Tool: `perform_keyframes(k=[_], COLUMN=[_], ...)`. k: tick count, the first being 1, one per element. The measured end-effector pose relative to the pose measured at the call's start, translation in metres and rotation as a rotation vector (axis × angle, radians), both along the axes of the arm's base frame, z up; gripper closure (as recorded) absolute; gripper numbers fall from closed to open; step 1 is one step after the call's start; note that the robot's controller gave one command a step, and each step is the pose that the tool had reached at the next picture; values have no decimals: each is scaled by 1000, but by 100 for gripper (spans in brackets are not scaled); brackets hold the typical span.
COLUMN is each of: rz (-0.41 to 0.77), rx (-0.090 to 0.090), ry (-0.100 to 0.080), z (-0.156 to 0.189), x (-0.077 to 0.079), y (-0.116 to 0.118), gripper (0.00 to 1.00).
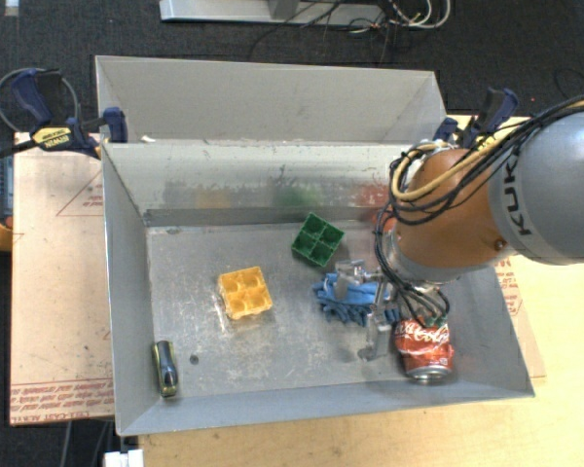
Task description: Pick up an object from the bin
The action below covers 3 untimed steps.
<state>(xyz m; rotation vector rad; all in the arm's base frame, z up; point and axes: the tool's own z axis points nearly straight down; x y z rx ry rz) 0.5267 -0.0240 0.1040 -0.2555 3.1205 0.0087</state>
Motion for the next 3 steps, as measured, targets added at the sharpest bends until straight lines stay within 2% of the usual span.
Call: perform_keyframes(k=[1,2,3], rz=[-37,-1,-58], rx=[-1,0,3], ry=[-6,-3,-12], z=[-23,-16,-29], x=[49,46,59], y=[-16,-14,-32], gripper=[0,0,0])
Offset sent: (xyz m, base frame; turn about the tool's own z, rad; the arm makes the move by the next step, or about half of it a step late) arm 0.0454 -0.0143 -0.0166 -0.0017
